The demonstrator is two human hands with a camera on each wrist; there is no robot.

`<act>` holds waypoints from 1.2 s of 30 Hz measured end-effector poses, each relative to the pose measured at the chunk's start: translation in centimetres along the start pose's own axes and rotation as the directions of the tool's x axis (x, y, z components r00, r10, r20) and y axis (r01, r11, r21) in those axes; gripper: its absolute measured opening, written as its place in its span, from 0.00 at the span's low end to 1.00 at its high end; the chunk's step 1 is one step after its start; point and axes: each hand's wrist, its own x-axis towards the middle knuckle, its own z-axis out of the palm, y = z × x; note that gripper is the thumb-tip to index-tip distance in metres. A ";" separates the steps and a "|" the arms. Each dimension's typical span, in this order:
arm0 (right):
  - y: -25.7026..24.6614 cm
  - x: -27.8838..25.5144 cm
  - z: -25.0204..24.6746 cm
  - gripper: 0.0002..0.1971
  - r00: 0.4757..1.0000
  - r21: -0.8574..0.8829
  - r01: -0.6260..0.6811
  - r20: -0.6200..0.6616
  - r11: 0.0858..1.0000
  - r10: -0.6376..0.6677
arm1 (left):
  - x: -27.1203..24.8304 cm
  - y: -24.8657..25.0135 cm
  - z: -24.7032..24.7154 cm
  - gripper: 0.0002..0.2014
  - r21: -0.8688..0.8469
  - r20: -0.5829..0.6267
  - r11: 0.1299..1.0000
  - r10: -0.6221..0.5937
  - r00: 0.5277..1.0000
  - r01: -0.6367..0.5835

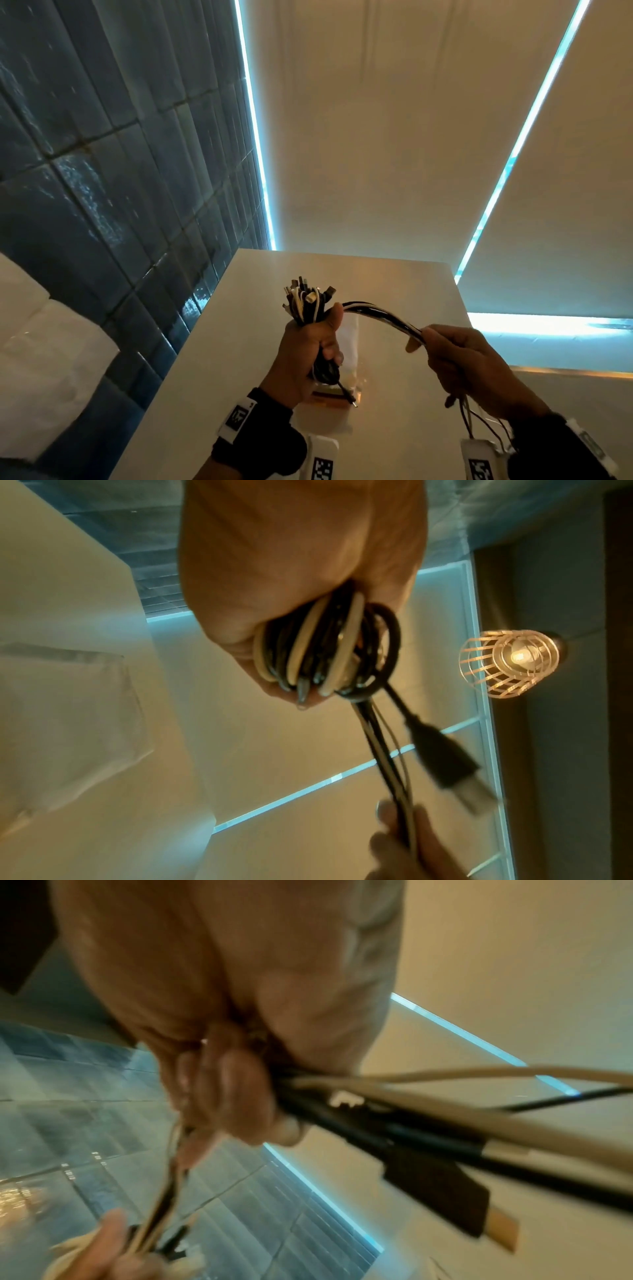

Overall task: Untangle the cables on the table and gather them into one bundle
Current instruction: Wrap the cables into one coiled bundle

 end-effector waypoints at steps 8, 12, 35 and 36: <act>-3.4 1.1 6.8 0.09 0.881 -0.623 0.212 -0.211 0.753 -0.422 | 0.0 -2.2 0.8 0.31 0.095 0.049 0.995 0.025 0.999 -0.029; -3.2 1.4 8.9 0.13 0.907 -0.793 0.267 0.015 0.548 -0.421 | 0.1 -2.1 0.2 0.36 0.180 0.104 0.984 -0.001 0.995 -0.017; -0.9 0.4 10.7 0.12 0.995 -0.888 0.092 0.096 0.451 -0.015 | 1.8 -0.9 0.4 0.10 -0.083 -0.280 0.995 0.035 0.959 -0.060; -1.0 0.4 10.3 0.11 0.995 -0.856 0.086 0.098 0.509 -0.003 | 1.9 -1.0 0.3 0.10 -0.091 -0.292 0.993 0.042 0.956 -0.072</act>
